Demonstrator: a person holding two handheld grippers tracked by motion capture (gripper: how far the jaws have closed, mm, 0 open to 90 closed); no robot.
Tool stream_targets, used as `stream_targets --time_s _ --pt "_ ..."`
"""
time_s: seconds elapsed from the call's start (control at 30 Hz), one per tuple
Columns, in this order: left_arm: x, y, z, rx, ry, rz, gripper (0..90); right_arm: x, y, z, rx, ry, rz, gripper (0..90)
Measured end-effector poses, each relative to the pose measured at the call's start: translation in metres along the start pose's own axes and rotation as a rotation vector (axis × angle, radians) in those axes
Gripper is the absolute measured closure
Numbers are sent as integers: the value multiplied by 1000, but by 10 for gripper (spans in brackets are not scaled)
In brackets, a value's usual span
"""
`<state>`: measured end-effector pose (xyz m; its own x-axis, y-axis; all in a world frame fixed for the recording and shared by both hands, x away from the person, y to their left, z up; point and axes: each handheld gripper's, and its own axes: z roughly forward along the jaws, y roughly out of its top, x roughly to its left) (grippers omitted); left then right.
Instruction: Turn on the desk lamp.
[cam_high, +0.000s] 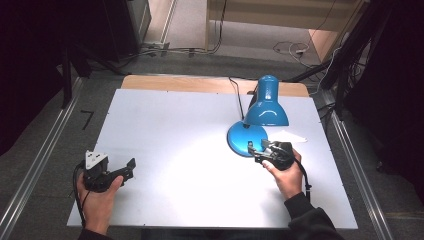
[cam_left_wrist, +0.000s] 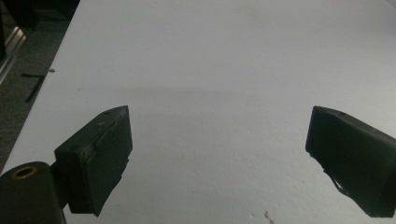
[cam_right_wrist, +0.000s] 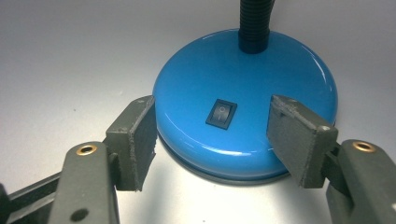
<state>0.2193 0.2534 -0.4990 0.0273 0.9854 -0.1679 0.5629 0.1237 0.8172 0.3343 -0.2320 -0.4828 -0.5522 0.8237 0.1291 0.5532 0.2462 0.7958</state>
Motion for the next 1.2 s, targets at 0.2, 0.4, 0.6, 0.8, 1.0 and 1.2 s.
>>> stream_targets --time_s 0.2,0.4,0.6,0.8,1.0,1.2 --pt "0 0 0 2 -2 0 75 -2 -2 -3 2 0 8 312" --pt "0 0 0 1 0 -1 76 -2 -3 -7 5 1 9 292" --pt "1 0 -1 0 3 -4 76 -5 -7 -15 7 -6 5 269" --pt "2 -1 -2 -1 7 -7 76 -18 -25 -44 11 -50 1 250" --pt "1 -1 -1 3 11 -3 75 -42 -44 -79 -1 -111 37 241" --pt "0 -1 -1 4 12 -3 75 -61 -61 -102 0 -169 79 232"
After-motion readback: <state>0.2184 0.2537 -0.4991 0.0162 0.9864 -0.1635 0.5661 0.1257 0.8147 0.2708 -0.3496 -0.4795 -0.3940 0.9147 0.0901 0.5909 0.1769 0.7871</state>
